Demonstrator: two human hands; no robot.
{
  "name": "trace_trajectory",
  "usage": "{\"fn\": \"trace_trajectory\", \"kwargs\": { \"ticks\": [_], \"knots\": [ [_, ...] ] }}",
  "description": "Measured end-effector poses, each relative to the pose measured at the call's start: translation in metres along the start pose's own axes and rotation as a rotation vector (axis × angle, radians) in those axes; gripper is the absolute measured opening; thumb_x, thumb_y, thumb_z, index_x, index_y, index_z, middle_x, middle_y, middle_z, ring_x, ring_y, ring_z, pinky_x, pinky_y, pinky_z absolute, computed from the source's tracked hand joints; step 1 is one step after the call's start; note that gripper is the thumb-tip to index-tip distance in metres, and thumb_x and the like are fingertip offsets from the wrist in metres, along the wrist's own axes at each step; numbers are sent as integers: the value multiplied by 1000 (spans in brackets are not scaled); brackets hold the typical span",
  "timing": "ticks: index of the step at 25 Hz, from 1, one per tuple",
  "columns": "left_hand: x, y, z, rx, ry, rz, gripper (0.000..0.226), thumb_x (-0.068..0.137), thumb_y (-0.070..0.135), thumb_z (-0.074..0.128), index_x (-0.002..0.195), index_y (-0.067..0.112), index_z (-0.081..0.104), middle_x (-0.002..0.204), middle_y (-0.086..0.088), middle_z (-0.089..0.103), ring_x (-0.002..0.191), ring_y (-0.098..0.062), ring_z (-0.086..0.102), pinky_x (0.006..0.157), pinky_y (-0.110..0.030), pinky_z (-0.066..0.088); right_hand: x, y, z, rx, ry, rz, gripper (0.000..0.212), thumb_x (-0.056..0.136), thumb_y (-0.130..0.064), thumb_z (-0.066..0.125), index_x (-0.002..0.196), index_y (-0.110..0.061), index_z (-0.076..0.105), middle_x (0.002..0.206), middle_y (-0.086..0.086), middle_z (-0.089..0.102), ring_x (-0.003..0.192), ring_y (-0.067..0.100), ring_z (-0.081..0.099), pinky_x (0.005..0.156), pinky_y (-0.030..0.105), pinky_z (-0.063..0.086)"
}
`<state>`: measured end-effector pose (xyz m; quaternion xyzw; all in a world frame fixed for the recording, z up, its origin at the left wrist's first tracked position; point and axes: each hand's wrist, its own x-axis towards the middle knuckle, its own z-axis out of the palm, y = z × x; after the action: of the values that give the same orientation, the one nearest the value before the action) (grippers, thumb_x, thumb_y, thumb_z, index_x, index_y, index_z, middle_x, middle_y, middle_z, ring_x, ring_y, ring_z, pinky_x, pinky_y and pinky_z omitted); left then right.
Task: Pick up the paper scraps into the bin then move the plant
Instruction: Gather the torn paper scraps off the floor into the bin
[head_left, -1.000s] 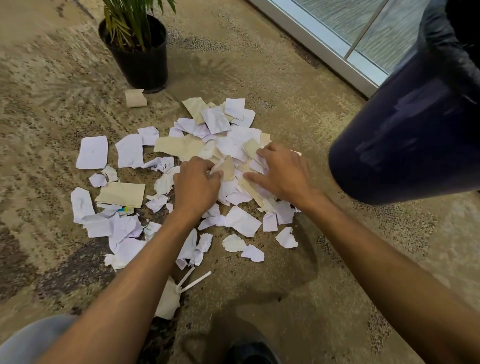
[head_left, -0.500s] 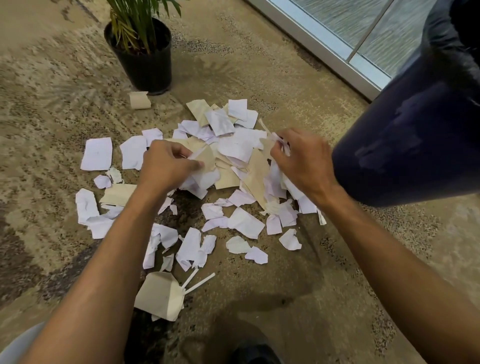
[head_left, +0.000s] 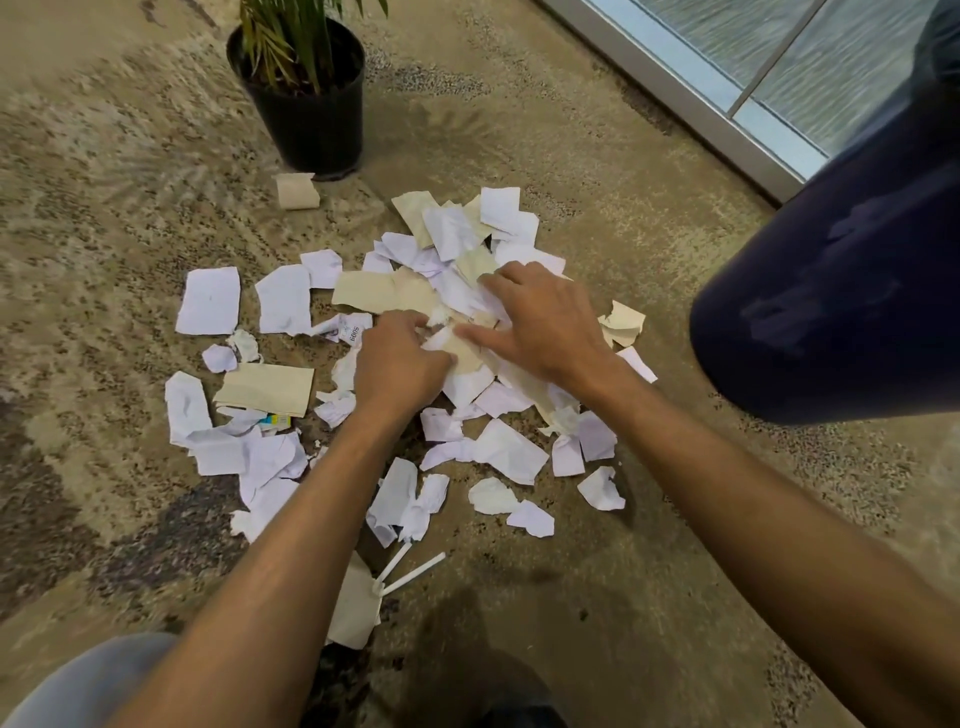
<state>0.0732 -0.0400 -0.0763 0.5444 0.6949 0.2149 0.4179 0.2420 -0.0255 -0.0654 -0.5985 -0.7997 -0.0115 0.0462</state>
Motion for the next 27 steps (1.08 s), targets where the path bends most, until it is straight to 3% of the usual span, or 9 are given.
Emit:
{"fn": "trace_trajectory", "kwargs": {
  "ticks": [4,8,11,17,21,23,25,27],
  "knots": [
    [-3,0,7,34,19,32,29,73,19,77,101,12,73,95,-6,72,88,-26,65,76,-36,54,3,-6,5,-106,-4,-36,47,86,-54,55,111,-15,64,103,3,66,92,26,62,58,29,33],
    [-6,1,10,57,8,38,13,72,14,76,82,7,72,76,-2,67,81,-28,64,75,-40,54,4,-9,3,-198,2,-81,21,87,-28,54,91,-9,64,86,6,65,77,27,62,50,29,29],
    [-7,2,7,54,-18,46,11,71,11,75,69,2,68,62,-6,61,68,-28,61,62,-35,49,-1,-9,-6,-226,67,-89,6,76,-9,62,69,-10,63,65,5,62,59,24,58,43,25,28],
    [6,5,-21,-43,28,27,12,71,15,78,70,6,71,73,-13,70,65,-26,63,59,-36,50,-10,2,-25,212,302,96,20,90,-17,51,85,-7,68,69,5,64,60,22,57,50,32,45],
    [2,3,-27,-52,32,29,12,72,15,80,77,11,70,75,-4,67,68,-19,58,63,-31,47,-12,6,-24,260,43,164,23,87,-20,55,91,-1,67,78,13,68,69,29,60,66,41,51],
    [-4,7,-29,-61,13,33,18,71,14,82,83,14,69,75,-1,66,67,-16,58,63,-29,46,-17,6,-26,352,54,231,22,85,-20,60,91,0,68,79,13,69,70,28,59,67,42,52],
    [-10,15,-36,-90,54,69,18,72,12,82,86,14,72,73,3,64,68,-12,59,62,-27,47,-21,5,-36,444,138,289,21,83,-19,64,88,0,70,73,7,69,65,18,59,65,35,51],
    [-22,26,-46,-129,124,135,17,72,12,81,88,12,75,72,8,65,68,-6,60,63,-26,49,-27,2,-57,510,248,311,16,81,-17,66,75,-2,67,58,-5,57,54,3,50,56,15,40]
  ]
}}
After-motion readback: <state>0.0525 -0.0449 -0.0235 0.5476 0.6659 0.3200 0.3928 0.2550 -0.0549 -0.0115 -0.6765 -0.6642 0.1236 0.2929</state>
